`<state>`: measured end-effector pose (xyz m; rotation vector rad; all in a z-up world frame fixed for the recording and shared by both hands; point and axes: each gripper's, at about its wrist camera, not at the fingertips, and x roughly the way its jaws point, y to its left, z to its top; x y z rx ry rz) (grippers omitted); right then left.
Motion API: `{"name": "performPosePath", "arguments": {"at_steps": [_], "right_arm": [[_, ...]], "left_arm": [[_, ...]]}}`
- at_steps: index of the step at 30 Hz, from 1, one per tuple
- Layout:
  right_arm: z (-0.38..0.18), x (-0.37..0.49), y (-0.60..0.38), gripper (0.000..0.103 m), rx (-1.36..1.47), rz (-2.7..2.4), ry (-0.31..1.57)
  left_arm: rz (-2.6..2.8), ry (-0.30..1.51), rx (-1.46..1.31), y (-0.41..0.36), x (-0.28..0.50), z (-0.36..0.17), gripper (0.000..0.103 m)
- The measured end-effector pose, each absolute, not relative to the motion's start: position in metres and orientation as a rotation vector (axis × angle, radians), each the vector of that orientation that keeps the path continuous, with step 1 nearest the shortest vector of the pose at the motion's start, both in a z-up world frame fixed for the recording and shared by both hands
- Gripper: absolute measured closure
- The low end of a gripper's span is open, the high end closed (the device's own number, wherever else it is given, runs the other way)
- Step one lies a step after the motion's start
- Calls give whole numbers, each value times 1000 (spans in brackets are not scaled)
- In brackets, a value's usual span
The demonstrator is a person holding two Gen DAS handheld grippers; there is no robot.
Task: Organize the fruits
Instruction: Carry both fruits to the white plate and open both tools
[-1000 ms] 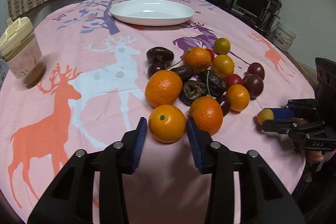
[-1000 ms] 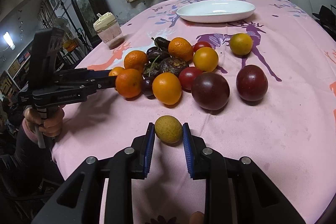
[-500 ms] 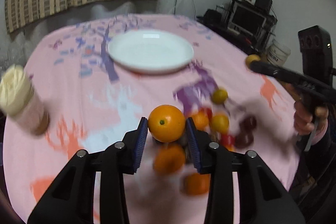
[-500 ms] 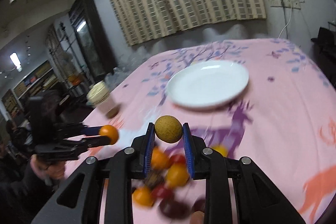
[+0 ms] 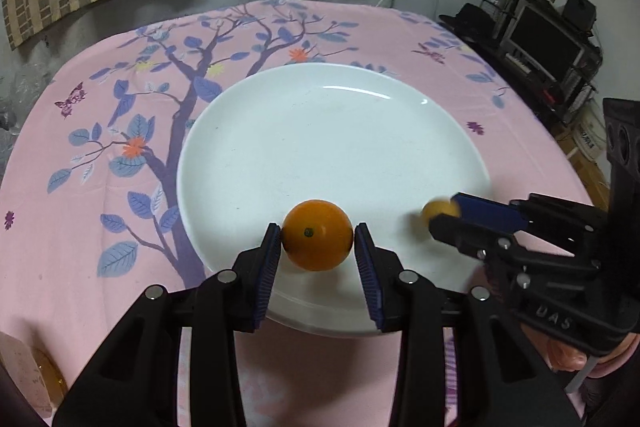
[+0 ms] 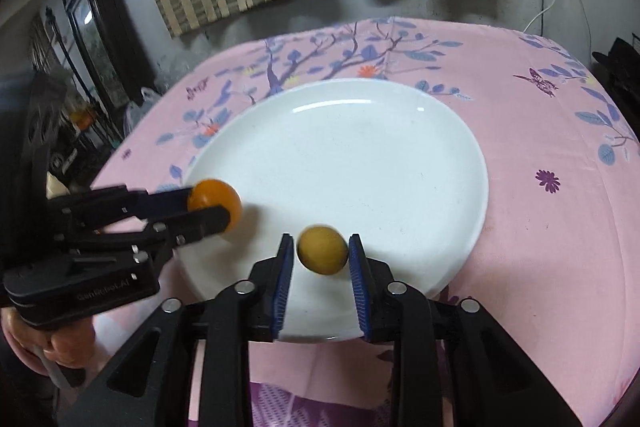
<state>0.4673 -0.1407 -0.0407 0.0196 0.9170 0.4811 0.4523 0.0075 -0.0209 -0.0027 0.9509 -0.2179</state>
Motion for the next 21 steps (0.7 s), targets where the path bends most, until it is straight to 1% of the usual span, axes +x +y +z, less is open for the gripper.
{"name": "performPosePath", "arguments": {"at_steps": [1, 2, 5, 6, 8, 13, 17, 21], "right_arm": [[-41, 464, -143, 58, 20, 480, 915], [-41, 461, -146, 58, 30, 479, 906], [-31, 440, -155, 52, 42, 509, 881], [-27, 431, -158, 47, 34, 509, 869], [-19, 409, -164, 42, -4, 499, 849], [-18, 357, -173, 41, -75, 500, 862], [-31, 326, -177, 41, -112, 503, 899], [-50, 310, -181, 41, -162, 474, 931]], "left_arm": [[-200, 946, 2, 8, 450, -21, 47], [-192, 926, 3, 10, 445, -18, 39], [-198, 876, 20, 15, 422, -4, 30], [-204, 863, 9, 19, 408, 2, 29], [-216, 848, -11, 27, 384, 9, 23], [-204, 777, -89, 52, 310, 17, 18], [-204, 740, -127, 65, 263, 11, 17], [-225, 777, -84, 61, 239, -8, 17]]}}
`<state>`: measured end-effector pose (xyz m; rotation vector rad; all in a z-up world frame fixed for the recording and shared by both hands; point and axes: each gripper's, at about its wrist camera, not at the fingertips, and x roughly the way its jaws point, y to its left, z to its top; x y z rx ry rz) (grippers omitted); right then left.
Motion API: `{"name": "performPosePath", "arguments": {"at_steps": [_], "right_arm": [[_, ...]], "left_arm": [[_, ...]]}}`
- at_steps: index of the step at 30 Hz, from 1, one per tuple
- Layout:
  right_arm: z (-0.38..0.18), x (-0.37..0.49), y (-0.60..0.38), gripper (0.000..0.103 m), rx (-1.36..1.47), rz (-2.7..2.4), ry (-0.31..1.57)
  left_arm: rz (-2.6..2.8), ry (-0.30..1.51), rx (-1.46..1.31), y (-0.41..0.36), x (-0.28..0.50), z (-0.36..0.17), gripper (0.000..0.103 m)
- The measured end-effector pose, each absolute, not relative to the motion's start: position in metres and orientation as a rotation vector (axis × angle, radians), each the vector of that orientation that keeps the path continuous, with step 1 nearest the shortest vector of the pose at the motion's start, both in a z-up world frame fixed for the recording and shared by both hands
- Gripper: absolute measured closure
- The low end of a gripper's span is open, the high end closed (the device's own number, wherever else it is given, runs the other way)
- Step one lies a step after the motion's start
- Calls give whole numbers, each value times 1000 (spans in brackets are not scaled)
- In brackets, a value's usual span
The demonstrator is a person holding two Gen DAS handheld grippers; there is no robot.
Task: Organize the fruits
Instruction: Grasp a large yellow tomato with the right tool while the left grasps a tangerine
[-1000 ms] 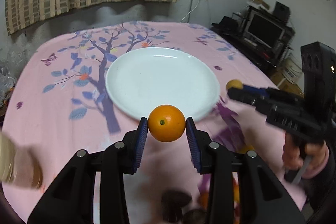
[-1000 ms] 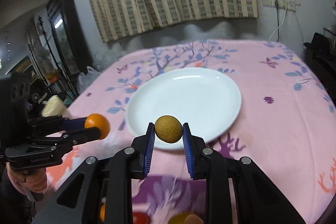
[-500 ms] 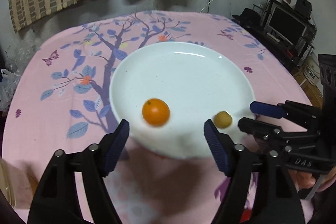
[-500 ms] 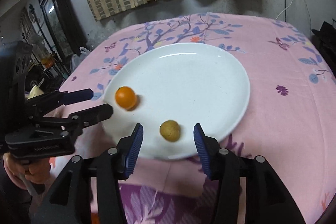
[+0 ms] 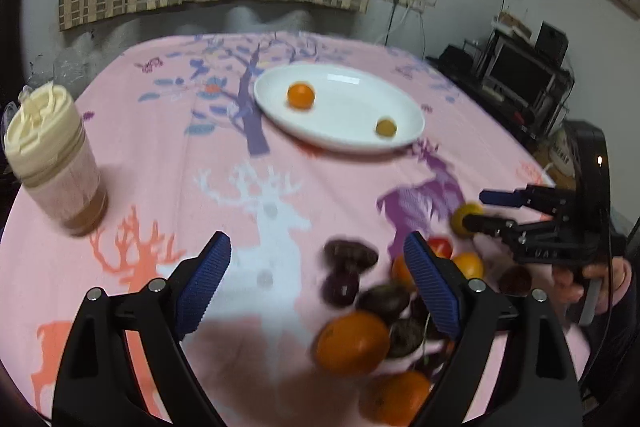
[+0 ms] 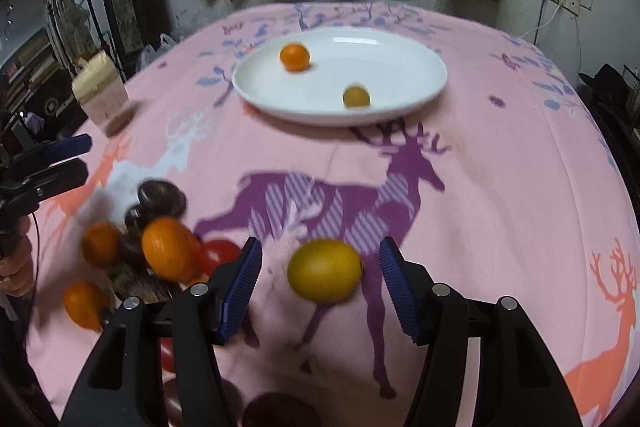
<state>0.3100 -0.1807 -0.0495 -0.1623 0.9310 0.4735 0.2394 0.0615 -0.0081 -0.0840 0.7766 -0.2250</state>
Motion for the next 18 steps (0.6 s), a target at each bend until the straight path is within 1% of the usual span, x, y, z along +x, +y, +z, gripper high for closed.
{"name": "performPosePath", "arguments": {"at_steps": [2, 4, 5, 6, 7, 8, 9, 13, 18], "right_arm": [[-56, 310, -181, 42, -155, 480, 962], [-59, 312, -181, 49, -158, 477, 972], [-61, 312, -181, 58, -165, 471, 974], [-61, 312, -181, 61, -159, 479, 976], [-61, 311, -181, 62, -152, 479, 976], [-60, 311, -182, 62, -145, 479, 976], [-60, 311, -183, 62, -136, 480, 974], [-51, 311, -190, 62, -66, 503, 955], [-48, 309, -190, 62, -65, 508, 942]], "left_arm": [[-237, 774, -57, 59, 231, -13, 17], [-265, 786, -47, 60, 224, -17, 17], [-294, 801, -51, 60, 221, -19, 17], [-314, 810, -54, 60, 218, -21, 17], [-334, 816, -60, 61, 217, -22, 18], [-357, 822, -66, 61, 215, -22, 24], [-379, 831, -73, 60, 214, -23, 27], [-441, 885, -86, 58, 214, -31, 54], [-452, 902, -54, 57, 209, -36, 54]]}}
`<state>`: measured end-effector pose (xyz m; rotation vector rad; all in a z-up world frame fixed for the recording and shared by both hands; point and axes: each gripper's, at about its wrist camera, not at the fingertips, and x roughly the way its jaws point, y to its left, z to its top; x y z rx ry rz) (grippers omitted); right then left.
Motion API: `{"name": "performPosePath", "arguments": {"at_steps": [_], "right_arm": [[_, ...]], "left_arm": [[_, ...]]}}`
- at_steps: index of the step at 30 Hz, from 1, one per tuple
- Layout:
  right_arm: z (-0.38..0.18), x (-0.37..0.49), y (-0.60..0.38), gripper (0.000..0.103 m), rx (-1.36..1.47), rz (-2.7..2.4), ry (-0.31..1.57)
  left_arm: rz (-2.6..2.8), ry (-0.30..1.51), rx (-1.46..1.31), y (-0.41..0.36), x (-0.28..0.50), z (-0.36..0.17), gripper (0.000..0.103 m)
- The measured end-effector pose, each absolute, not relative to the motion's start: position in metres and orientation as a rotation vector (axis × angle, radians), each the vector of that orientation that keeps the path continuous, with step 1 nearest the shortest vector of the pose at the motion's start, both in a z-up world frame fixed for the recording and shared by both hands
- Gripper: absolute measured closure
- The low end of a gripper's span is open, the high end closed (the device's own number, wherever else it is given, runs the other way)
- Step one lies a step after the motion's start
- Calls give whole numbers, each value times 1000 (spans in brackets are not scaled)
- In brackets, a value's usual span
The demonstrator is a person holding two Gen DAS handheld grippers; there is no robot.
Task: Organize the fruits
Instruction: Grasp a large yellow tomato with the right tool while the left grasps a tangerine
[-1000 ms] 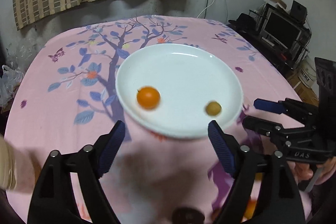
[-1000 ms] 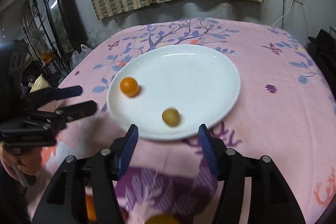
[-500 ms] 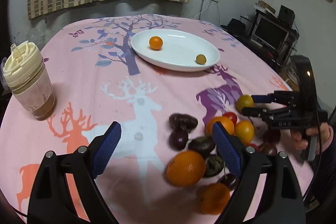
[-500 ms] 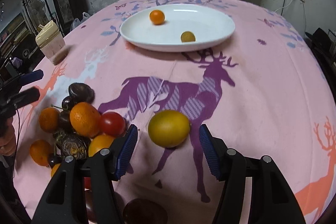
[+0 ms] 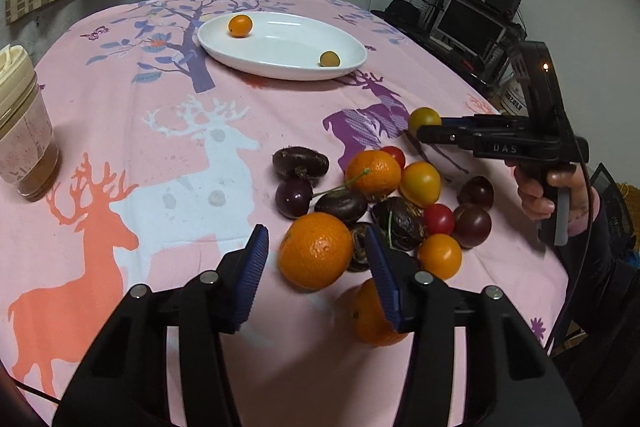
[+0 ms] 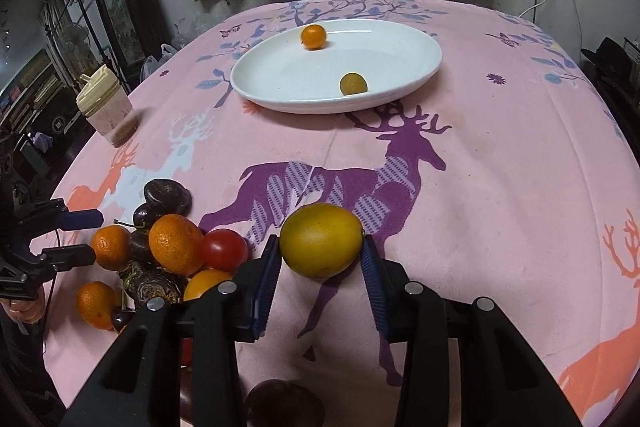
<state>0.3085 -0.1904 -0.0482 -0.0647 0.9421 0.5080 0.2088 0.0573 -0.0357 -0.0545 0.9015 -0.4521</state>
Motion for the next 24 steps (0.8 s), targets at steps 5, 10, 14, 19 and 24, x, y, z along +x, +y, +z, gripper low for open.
{"name": "performPosePath", "arguments": {"at_steps": [5, 10, 14, 19, 24], "right_arm": [[-48, 310, -189, 62, -67, 510, 945], [-48, 310, -190, 62, -67, 511, 945], [-47, 310, -190, 62, -66, 511, 942], [-45, 308, -190, 62, -63, 518, 933], [-37, 310, -195, 62, -28, 545, 888]], "left_arm": [[-435, 951, -39, 57, 213, -45, 53], [-447, 976, -30, 55, 215, -50, 54], [-447, 985, -43, 56, 217, -54, 55], [-464, 984, -57, 55, 219, -54, 60], [-462, 976, -111, 58, 231, -39, 61]]}}
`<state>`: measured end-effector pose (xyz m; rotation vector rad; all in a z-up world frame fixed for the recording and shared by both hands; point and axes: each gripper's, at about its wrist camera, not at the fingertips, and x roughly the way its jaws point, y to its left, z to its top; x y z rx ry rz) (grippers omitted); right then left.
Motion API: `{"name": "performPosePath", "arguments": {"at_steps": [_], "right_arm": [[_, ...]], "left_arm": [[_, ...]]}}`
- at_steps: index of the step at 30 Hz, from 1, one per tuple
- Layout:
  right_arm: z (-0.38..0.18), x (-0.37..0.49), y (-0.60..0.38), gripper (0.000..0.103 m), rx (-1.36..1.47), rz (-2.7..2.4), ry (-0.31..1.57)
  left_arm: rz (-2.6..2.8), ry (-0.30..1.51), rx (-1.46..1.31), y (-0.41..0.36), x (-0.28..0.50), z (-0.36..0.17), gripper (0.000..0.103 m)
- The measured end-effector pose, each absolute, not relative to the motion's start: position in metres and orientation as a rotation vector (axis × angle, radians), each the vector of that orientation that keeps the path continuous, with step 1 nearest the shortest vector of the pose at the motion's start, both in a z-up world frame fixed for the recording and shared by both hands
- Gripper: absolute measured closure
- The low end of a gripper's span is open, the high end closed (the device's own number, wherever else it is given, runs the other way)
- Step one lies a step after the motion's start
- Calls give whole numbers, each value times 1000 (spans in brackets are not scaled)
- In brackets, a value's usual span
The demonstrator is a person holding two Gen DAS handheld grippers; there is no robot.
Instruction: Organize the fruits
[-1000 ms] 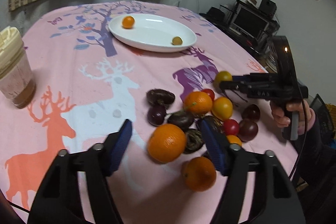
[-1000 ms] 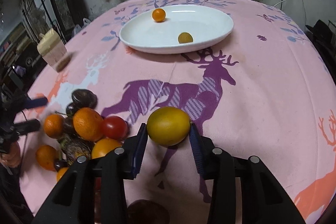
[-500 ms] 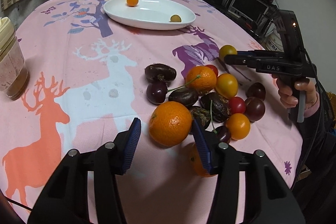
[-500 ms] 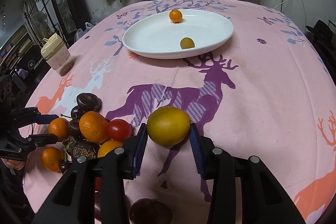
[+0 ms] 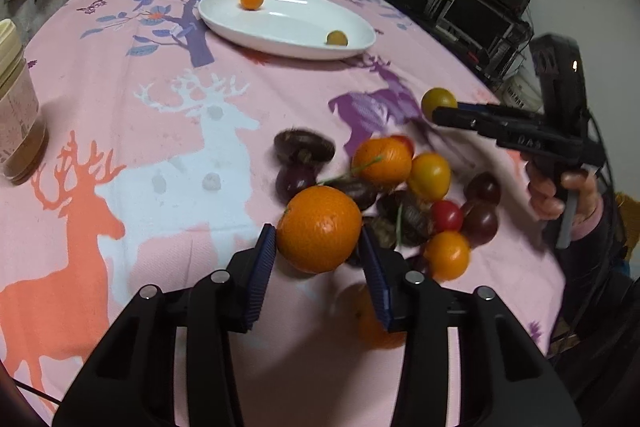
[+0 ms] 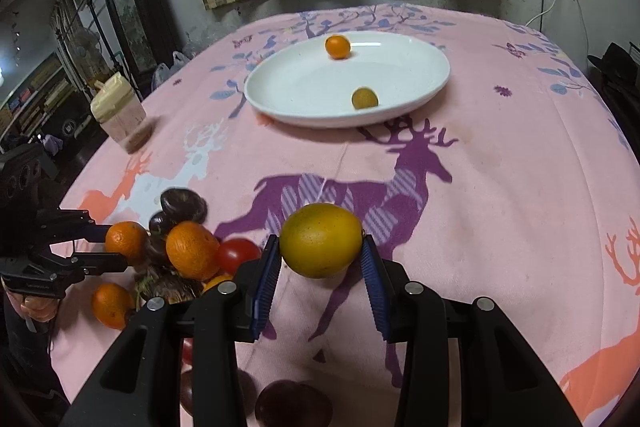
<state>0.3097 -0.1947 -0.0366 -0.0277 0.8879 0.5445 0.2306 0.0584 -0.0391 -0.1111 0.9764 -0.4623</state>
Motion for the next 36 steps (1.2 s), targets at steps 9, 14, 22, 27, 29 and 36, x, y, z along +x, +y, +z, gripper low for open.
{"name": "performPosePath", "arguments": {"at_steps": [9, 14, 22, 27, 29, 36], "right_arm": [[-6, 378, -181, 62, 24, 472, 712], [-23, 439, -172, 62, 98, 480, 806], [-34, 458, -154, 53, 42, 489, 828], [-12, 410, -157, 50, 70, 614, 824], [-6, 385, -150, 50, 33, 684, 838], [-13, 282, -106, 49, -220, 836, 878]], "left_arm": [[-384, 823, -79, 26, 348, 28, 61], [-303, 901, -85, 9, 426, -2, 61], [-223, 906, -66, 9, 452, -14, 25], [-201, 824, -16, 21, 407, 15, 14], [-196, 808, -19, 31, 379, 22, 12], [-141, 755, -119, 64, 287, 11, 9]]}}
